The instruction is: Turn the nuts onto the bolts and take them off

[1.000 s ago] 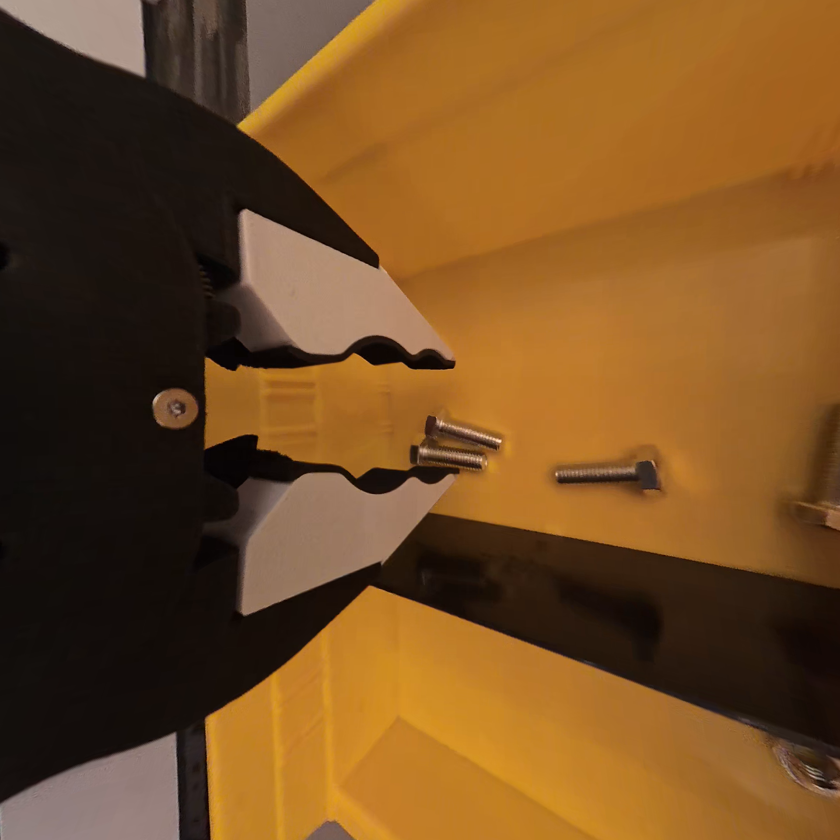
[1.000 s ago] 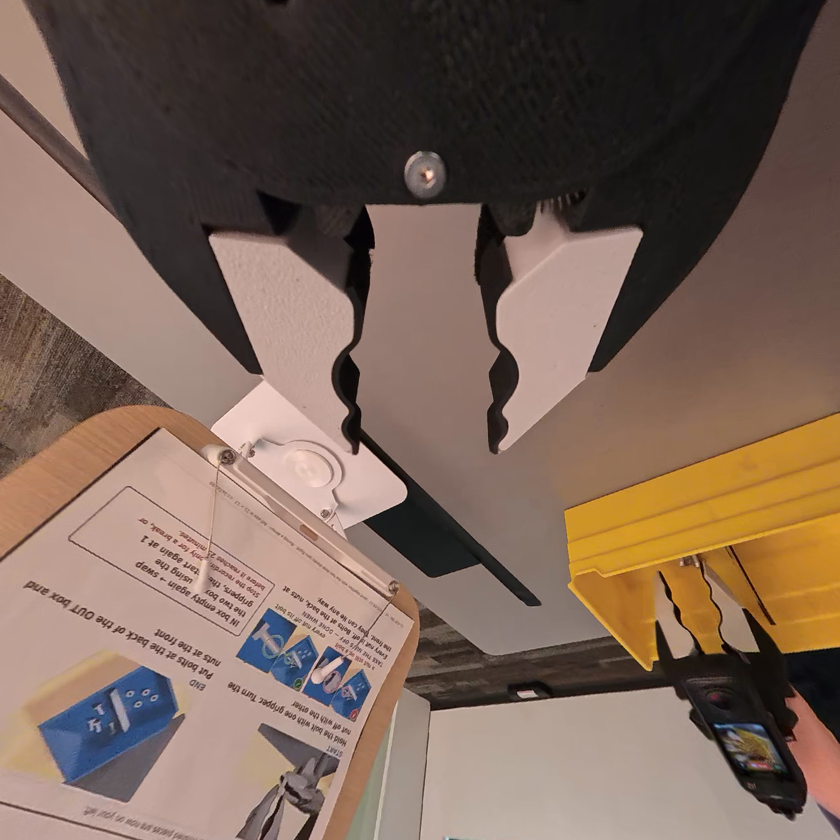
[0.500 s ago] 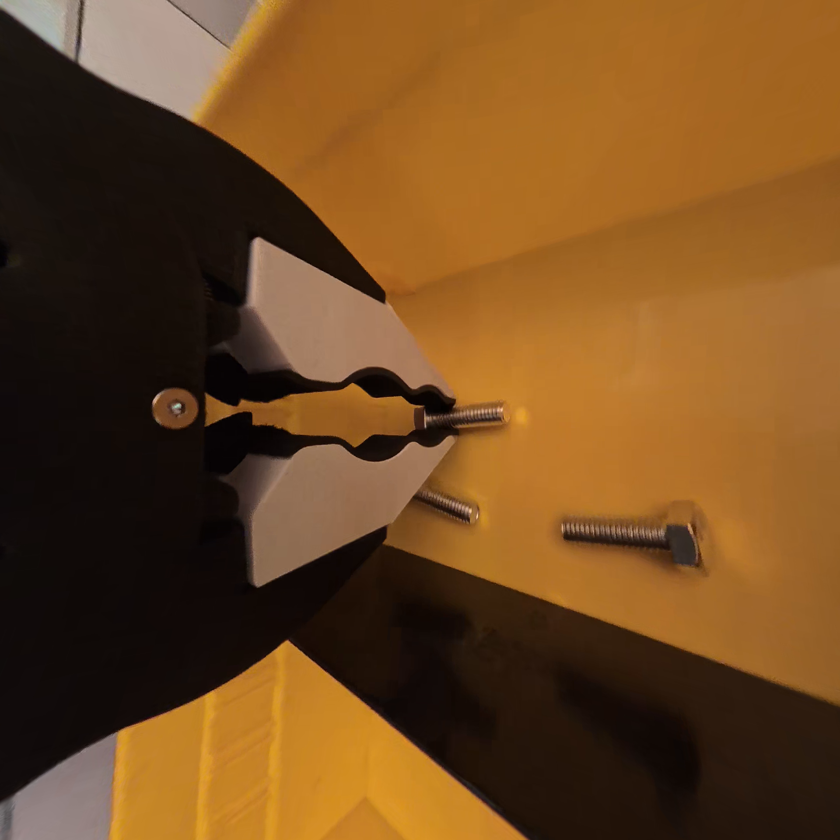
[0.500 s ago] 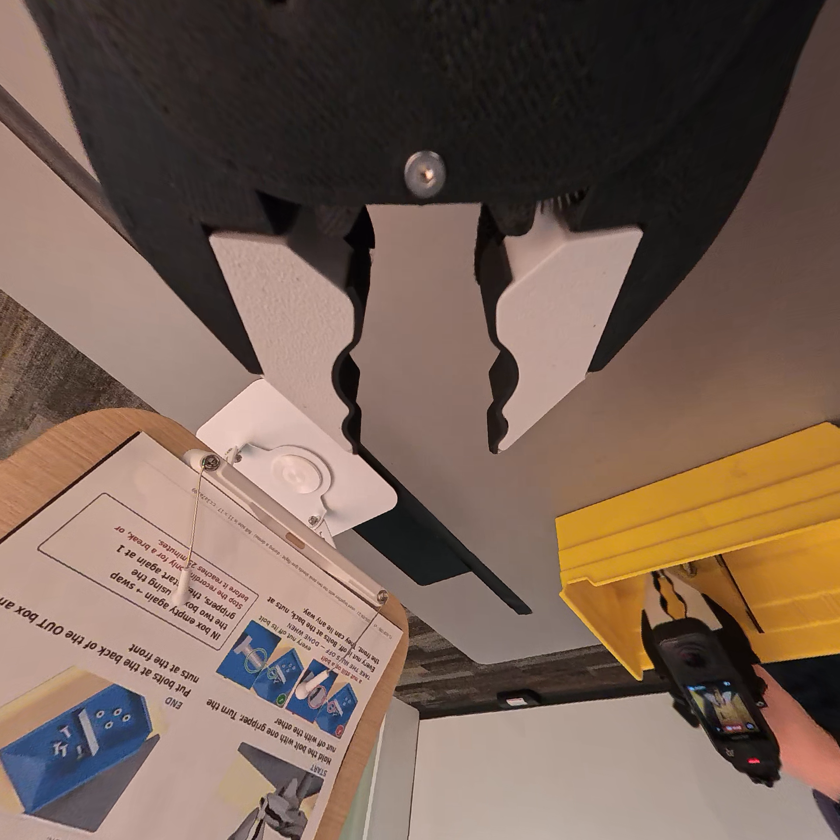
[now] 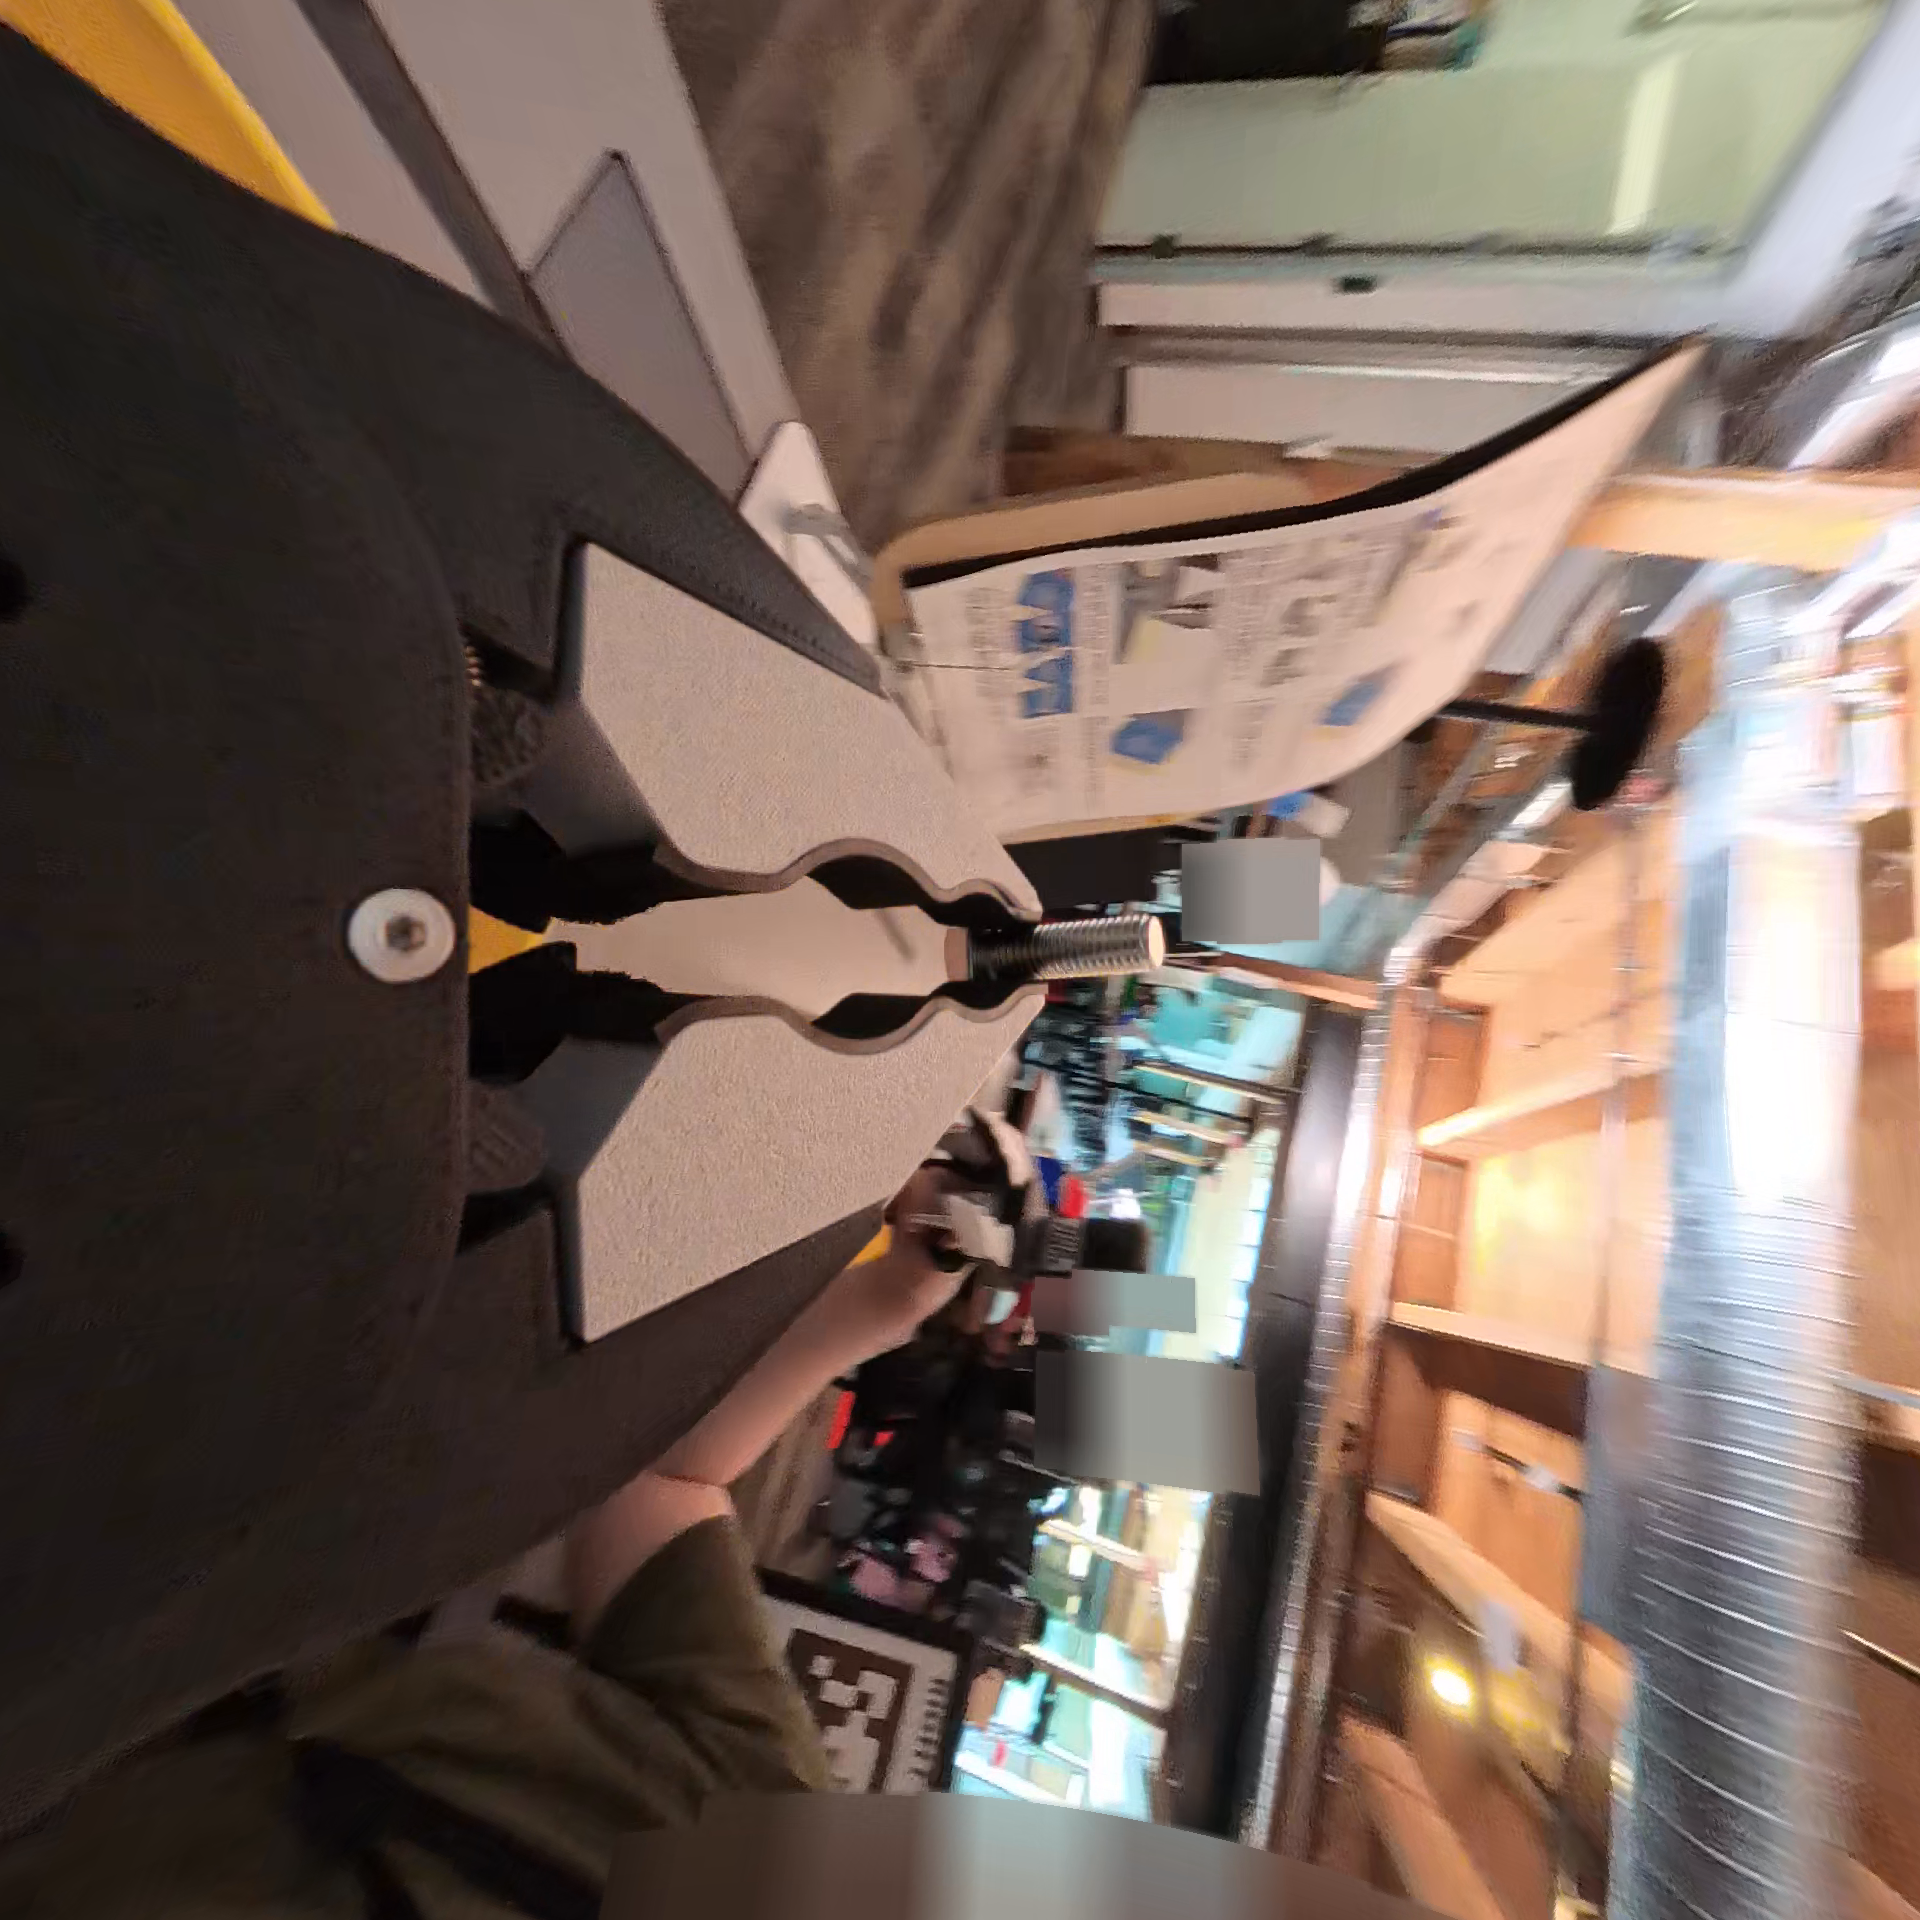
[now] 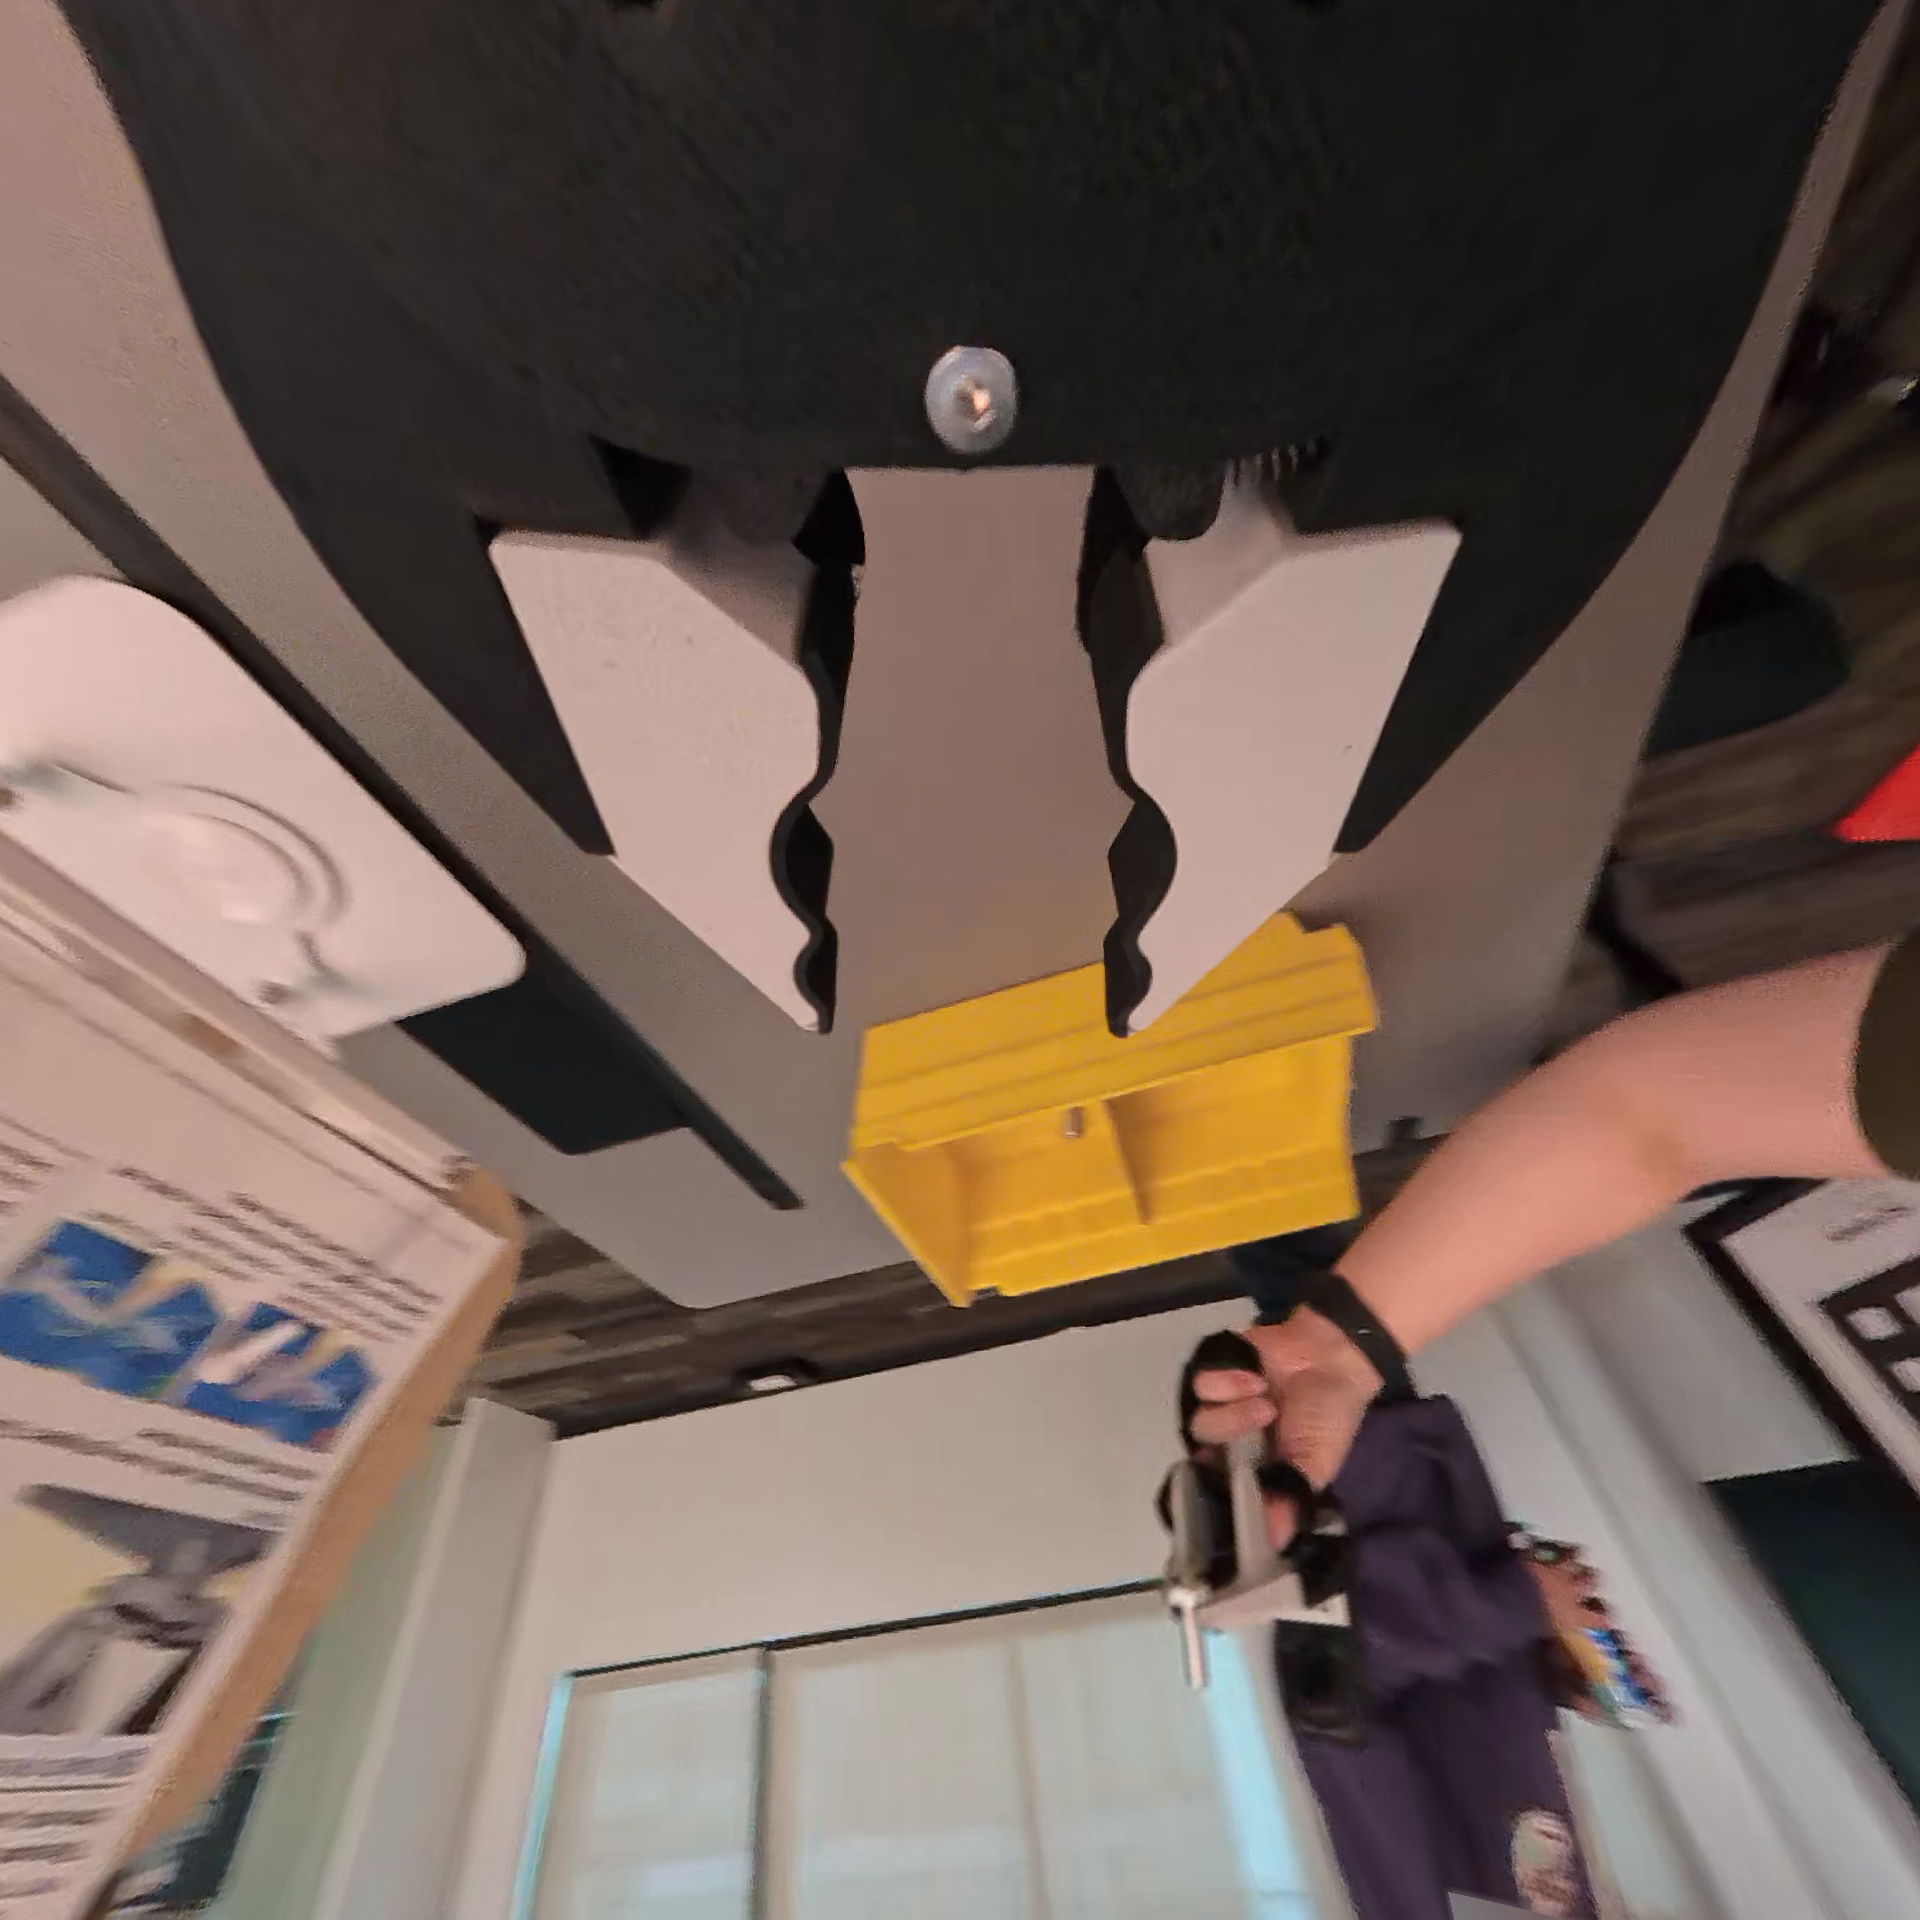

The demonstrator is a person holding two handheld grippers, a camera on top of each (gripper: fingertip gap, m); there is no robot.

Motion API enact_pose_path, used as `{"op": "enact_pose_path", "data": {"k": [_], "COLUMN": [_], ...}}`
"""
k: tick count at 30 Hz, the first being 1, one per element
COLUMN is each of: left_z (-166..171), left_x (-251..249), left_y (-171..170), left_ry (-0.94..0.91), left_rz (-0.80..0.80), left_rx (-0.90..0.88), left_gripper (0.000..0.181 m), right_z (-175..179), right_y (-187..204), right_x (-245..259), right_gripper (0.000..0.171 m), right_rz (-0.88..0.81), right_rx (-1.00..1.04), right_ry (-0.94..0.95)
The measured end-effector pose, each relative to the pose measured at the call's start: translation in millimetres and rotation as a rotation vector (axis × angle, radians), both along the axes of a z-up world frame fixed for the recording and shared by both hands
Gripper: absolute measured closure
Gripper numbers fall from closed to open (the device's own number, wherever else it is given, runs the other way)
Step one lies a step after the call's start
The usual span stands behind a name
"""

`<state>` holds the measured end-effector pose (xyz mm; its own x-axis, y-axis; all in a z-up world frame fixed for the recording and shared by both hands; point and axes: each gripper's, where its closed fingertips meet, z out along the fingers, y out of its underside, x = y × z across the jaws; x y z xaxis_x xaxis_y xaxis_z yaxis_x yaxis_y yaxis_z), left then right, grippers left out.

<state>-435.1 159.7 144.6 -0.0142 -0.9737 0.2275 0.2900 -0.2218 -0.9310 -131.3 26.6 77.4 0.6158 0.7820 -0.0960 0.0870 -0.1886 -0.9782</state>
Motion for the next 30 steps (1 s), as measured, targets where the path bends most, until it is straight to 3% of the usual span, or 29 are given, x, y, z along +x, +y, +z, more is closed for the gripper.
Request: {"op": "enact_pose_path", "data": {"k": [3,7,9,14,19,24,30], "left_z": [25.4,50.3,54.1,51.7,-12.0,-94.3,-132.4], "left_x": [-9.0,3.9,20.3,67.4,142.5,200.4,224.4], "left_y": [-12.3,-40.5,-50.4,-93.5,-143.4,-168.3,-187.0], "left_ry": [-0.109,-0.099,-0.006,0.215,0.431,0.508,0.534], "left_rz": [0.058,0.120,0.217,0.389,0.318,0.248,0.130], "left_rx": [0.008,0.082,0.146,0.395,0.328,0.213,0.195], "left_gripper": [0.174,0.174,0.174,0.174,0.174,0.174,0.174], "right_z": [3.8,25.3,33.7,38.1,36.6,-0.7,-40.5], "right_y": [-10.9,-36.0,-43.1,-56.9,-79.7,-69.1,-52.5], "right_x": [-18.2,-40.9,-42.9,-34.5,-38.2,-48.8,-73.6], "right_gripper": [0.120,0.120,0.120,0.120,0.126,0.129,0.130], "right_rz": [0.058,0.168,0.158,0.038,0.061,0.111,0.221], "right_rx": [-0.003,0.014,0.021,0.140,0.215,0.119,-0.002], "right_ry": [0.008,0.105,0.139,0.023,-0.001,-0.034,0.032]}}
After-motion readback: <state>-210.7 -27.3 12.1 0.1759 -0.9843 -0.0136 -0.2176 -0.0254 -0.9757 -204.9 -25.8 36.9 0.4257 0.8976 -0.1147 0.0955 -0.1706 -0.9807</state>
